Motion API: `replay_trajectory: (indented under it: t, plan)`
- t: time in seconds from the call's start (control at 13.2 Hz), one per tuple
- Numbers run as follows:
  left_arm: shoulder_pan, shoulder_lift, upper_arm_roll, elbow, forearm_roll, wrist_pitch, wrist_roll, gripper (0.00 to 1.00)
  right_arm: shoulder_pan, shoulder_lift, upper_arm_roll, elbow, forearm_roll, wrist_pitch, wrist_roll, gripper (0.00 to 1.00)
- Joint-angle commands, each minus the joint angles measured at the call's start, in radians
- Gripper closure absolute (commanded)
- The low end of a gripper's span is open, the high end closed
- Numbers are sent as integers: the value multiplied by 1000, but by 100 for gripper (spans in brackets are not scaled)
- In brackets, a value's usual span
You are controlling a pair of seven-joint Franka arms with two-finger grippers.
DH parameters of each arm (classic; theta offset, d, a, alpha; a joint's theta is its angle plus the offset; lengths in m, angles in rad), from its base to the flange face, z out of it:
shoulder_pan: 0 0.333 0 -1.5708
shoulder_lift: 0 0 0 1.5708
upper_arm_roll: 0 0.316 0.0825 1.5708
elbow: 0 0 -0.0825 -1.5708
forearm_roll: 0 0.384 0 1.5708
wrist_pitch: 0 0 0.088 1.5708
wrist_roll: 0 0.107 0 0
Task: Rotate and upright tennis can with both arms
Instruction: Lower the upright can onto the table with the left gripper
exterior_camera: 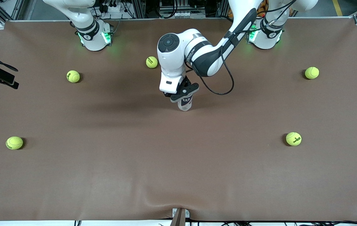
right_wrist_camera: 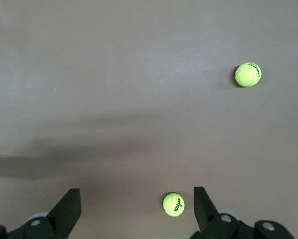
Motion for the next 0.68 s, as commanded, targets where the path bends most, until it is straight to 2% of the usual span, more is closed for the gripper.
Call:
replay_trajectory:
  t: [0.0, 0.3, 0.61]
  plan:
    - [-14, 36, 7, 33, 22, 12, -18, 1, -2, 8, 2, 16, 14, -6, 11, 0]
    - [0, -27, 6, 33, 21, -13, -14, 0, -1, 8, 3, 16, 14, -6, 11, 0]
    - [9, -122, 6, 34, 10, -120, -2, 0, -1, 8, 4, 16, 14, -8, 11, 0]
